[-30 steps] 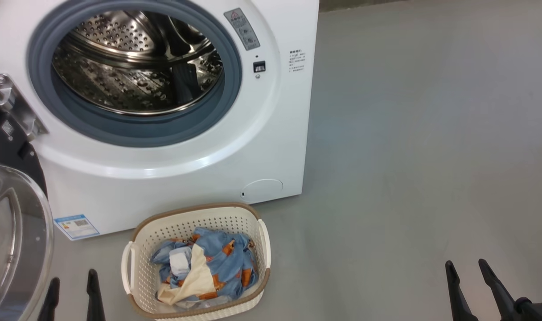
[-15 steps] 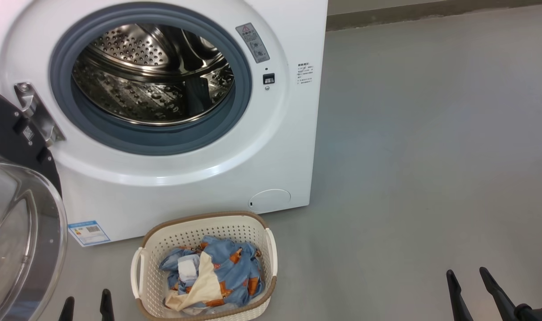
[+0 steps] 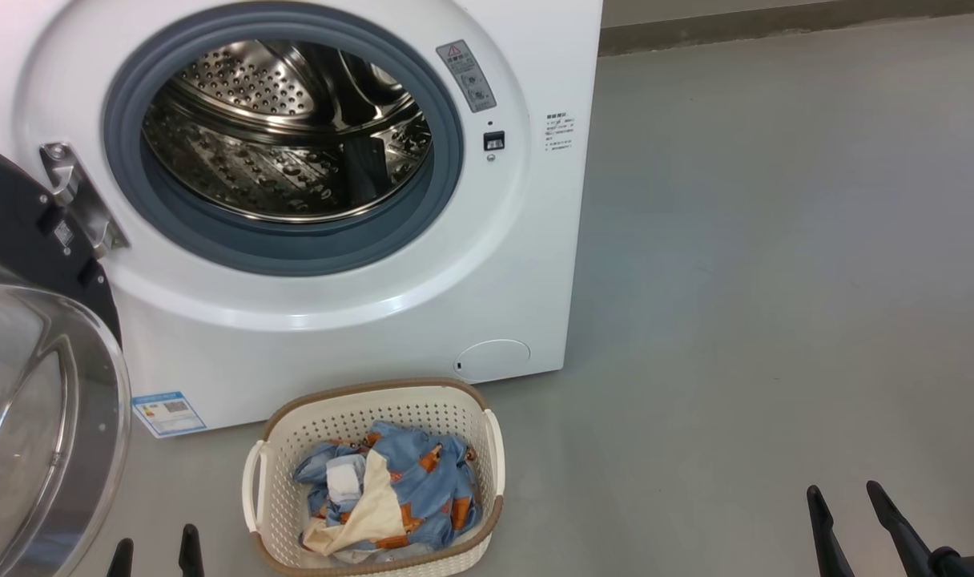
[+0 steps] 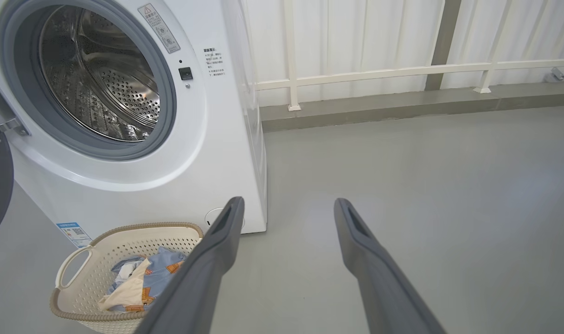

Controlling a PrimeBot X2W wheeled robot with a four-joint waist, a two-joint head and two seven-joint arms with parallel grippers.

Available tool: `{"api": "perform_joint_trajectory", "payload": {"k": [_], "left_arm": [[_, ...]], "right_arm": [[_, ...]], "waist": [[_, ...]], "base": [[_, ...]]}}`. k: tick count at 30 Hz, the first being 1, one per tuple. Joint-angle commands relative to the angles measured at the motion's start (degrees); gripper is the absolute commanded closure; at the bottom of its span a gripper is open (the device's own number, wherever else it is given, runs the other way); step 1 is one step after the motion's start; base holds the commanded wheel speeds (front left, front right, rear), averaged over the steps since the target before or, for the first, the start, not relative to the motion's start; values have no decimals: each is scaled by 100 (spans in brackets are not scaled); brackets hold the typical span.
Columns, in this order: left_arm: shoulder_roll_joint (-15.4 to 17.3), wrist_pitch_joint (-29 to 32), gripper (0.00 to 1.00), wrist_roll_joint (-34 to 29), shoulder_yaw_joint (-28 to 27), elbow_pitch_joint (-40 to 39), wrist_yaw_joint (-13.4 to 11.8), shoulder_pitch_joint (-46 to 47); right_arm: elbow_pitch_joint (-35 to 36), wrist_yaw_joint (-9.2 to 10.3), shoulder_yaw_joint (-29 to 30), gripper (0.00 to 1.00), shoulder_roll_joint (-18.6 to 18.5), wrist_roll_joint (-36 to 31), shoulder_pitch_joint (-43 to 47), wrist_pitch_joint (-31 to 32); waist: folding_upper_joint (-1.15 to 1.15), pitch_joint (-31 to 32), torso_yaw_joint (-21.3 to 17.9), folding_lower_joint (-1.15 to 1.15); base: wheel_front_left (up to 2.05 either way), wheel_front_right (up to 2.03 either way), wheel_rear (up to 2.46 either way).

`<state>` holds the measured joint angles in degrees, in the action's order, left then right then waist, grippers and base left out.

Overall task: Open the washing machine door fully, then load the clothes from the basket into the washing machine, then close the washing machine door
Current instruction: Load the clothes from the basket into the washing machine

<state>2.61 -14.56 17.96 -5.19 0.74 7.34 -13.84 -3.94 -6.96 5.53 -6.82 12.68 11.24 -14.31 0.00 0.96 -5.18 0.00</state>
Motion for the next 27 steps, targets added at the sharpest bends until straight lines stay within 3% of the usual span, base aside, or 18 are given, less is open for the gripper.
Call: {"api": "perform_joint_trajectory", "payload": {"k": [1, 27], "left_arm": [[30, -44, 0, 26, -183, -130, 14, 103], [27, -44, 0, 174, -182, -21, 14, 62]], "right_arm": [[140, -53, -117, 0, -97, -33, -67, -69], [124, -53, -130, 0, -82, -26, -68, -69]], "waist": [[0, 0, 6, 0], [0, 20, -11, 0]], "base": [[0, 0, 0], [3, -3, 0]]}}
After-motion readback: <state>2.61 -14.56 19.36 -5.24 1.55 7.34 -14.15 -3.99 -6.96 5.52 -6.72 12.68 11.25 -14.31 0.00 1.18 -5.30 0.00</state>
